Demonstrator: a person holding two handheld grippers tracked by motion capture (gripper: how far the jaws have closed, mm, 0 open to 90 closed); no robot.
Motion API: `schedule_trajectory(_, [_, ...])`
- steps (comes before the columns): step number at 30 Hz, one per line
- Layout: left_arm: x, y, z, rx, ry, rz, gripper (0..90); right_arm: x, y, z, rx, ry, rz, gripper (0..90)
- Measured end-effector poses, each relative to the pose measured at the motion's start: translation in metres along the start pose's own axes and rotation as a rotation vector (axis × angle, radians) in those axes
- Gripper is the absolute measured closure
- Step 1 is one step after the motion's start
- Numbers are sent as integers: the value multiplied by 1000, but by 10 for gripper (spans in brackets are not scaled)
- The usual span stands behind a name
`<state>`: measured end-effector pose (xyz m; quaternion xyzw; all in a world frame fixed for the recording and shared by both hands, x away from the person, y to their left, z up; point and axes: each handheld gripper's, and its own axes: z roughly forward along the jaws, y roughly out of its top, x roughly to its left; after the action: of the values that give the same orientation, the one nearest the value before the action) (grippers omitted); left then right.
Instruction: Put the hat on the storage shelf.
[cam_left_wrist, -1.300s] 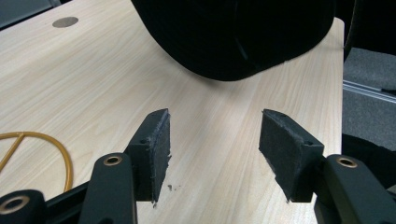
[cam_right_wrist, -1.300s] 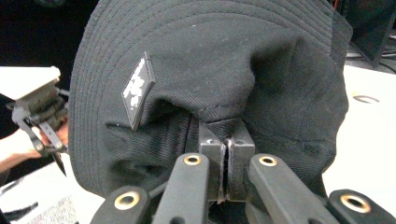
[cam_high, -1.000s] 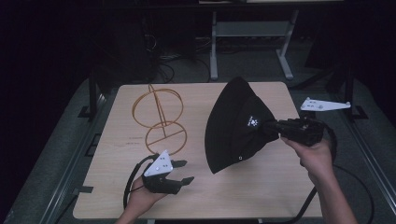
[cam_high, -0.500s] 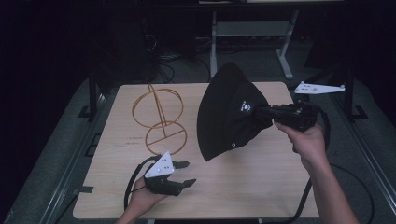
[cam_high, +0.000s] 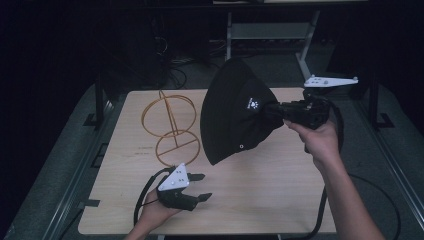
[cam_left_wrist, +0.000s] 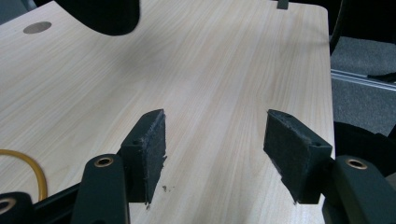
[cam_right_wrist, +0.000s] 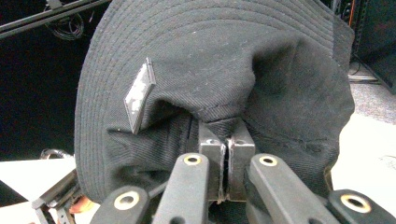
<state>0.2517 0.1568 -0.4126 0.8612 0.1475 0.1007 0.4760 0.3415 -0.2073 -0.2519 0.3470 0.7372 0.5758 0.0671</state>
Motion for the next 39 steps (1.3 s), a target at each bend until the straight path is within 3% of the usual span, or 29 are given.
schedule_trajectory(23, [-1, 0, 5, 6, -10, 2, 372, 20, 37, 28, 5, 19, -61, 878])
schedule_trajectory(39, [-1, 0, 5, 9, -18, 2, 359, 33, 52, 48, 28, 31, -104, 877])
